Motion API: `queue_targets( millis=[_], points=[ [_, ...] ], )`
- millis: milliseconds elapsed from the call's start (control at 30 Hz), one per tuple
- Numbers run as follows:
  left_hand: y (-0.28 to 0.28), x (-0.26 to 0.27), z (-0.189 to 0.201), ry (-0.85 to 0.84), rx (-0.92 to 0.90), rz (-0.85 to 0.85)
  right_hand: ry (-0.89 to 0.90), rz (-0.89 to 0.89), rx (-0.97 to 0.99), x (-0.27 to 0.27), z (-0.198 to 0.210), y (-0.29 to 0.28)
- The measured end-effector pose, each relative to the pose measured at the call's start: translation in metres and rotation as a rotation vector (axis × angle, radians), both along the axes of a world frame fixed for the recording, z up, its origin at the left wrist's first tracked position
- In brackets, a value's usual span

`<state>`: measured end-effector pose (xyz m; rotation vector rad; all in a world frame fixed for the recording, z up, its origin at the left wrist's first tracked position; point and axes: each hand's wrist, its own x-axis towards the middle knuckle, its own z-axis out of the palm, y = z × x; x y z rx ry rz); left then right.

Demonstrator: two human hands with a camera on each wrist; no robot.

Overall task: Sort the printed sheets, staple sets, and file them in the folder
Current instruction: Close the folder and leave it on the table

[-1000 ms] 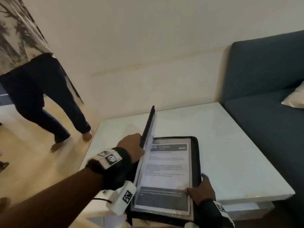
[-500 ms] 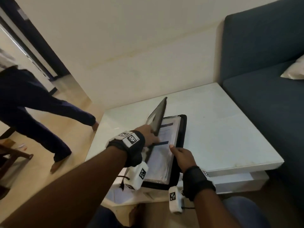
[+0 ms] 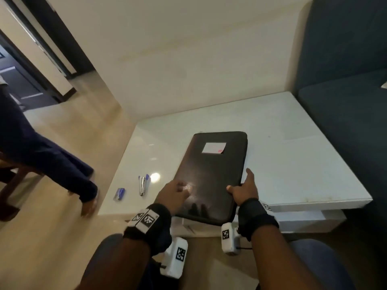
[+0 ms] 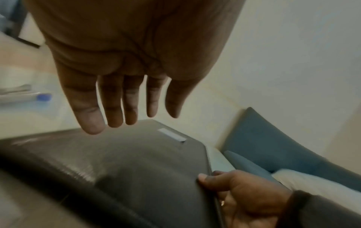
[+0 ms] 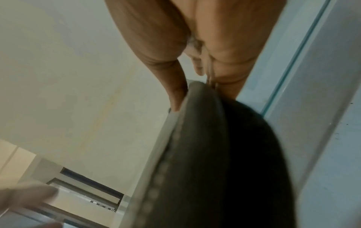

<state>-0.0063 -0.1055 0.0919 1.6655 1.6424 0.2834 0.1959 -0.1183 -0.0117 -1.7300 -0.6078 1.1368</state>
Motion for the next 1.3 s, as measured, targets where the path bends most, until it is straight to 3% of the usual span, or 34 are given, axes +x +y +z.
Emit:
queue_targets(
  millis=[167, 300, 400, 467, 533, 667, 767, 833, 900, 1033, 1167, 1300],
  points=[
    [0.002, -0.063, -0.051, 0.011, -0.046, 0.343, -0.155, -0.058, -0.076, 0.013, -0.007, 0.009],
    [0.014, -0.096, -0.073, -0.040, -0.142, 0.431, -0.219, -0.053, -0.133, 0.023, -0.023, 0.013],
    [0.018, -0.103, -0.080, -0.133, -0.271, 0.308, -0.182, -0.070, -0.146, 0.025, -0.030, 0.011],
    [0.020, -0.099, -0.083, -0.184, -0.306, 0.248, -0.252, -0.013, -0.142, 0.027, -0.031, 0.012],
    [0.025, -0.090, -0.081, -0.080, -0.243, 0.175, -0.368, 0.068, -0.168, 0.029, -0.025, 0.009],
    [0.045, -0.076, -0.067, 0.462, -0.088, -0.101, -0.558, 0.224, -0.296, 0.034, -0.013, 0.001],
    [0.069, -0.055, -0.059, 0.418, 0.046, -0.191, -0.790, 0.339, -0.515, 0.040, 0.008, 0.006],
    [0.092, -0.039, -0.062, 0.339, 0.105, -0.289, -0.882, 0.352, -0.518, 0.043, 0.033, 0.023],
    [0.118, -0.022, -0.065, 0.324, 0.130, -0.384, -0.981, 0.408, -0.426, 0.049, 0.054, 0.062],
    [0.160, 0.010, -0.058, 0.388, 0.104, -0.530, -1.134, 0.690, -0.240, 0.048, 0.082, 0.181],
    [0.175, 0.026, -0.059, 0.468, 0.059, -0.582, -1.205, 0.909, -0.231, 0.031, 0.068, 0.286],
    [0.180, 0.027, -0.069, 0.441, 0.033, -0.603, -1.194, 1.132, -0.267, 0.002, 0.059, 0.331]
  ],
)
